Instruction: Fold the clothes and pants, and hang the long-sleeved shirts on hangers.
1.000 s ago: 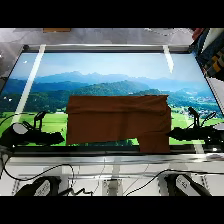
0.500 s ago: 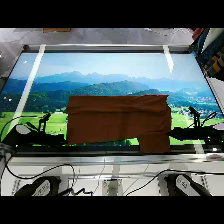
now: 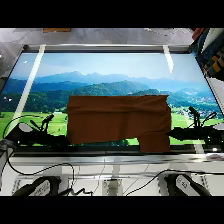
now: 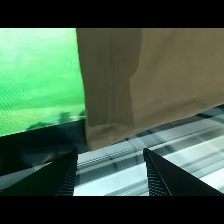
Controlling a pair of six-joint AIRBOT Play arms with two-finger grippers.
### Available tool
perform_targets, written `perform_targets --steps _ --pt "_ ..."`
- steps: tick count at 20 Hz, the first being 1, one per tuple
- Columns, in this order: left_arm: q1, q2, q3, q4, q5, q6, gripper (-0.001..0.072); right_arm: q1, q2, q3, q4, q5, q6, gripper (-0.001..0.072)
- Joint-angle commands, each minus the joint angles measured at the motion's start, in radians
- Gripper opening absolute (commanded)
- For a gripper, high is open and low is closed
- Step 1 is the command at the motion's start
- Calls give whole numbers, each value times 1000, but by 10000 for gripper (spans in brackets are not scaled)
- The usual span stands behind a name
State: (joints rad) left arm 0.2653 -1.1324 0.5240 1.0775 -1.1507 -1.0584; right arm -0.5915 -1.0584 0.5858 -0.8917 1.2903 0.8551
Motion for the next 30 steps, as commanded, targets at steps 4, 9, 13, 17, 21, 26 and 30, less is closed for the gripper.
perform_targets --steps 4,9,13,17,21,26,30 --pt "0 -4 8 -7 92 5 472 0 1 1 0 0 0 14" --pt "-5 -64 8 -129 90 31 471 0 1 1 0 0 0 14" --pt "-5 -146 8 -129 54 58 471 0 1 1 0 5 0 14" --pt "-5 -155 8 -129 54 80 316 0 1 1 0 8 0 14" --pt "-5 -155 16 -129 16 80 19 0 5 2 32 32 0 14" --pt "-3 -119 176 -148 -232 110 8 0 91 14 259 32 -13 13" --pt "-3 -55 362 -208 -275 124 8 0 153 74 353 13 -11 13"
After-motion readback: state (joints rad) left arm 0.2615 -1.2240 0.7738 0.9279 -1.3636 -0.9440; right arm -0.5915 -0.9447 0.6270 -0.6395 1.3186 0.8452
